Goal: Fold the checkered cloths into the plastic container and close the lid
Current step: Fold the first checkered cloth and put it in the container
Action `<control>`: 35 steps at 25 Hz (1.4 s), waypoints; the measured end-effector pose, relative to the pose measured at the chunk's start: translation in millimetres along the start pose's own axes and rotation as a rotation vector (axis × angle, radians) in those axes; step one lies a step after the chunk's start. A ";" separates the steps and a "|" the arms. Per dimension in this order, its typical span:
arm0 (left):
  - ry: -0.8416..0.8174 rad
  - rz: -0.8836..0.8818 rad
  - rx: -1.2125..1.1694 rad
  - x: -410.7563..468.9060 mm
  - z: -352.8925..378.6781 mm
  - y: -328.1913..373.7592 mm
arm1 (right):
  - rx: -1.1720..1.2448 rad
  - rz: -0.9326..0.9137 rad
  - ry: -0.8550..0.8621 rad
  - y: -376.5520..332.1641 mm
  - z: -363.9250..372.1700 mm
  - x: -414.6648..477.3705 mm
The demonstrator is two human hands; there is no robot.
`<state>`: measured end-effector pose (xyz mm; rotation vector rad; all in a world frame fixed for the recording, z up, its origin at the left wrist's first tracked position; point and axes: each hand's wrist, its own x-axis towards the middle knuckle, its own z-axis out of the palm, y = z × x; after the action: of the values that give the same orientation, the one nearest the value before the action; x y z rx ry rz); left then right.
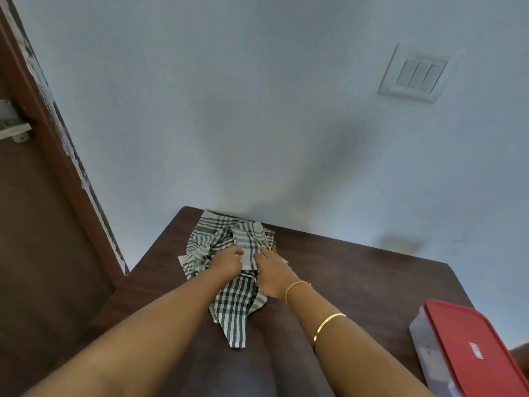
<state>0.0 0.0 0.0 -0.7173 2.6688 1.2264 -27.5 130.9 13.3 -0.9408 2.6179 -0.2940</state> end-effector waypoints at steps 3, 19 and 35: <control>-0.012 -0.059 0.042 7.4 6.2 1.7 | 0.023 -0.024 -0.033 1.0 3.6 7.4; 0.191 0.120 -0.260 -0.2 2.3 27.9 | 0.499 0.151 0.357 -1.3 -7.2 23.5; 0.367 0.038 -0.433 16.4 50.6 -35.6 | 0.238 -0.039 0.601 -3.4 86.3 54.5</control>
<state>-2.3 11.5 -63.0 -1.0419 2.7192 1.8781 -31.7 86.4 -78.5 -0.9266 2.9879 -1.0123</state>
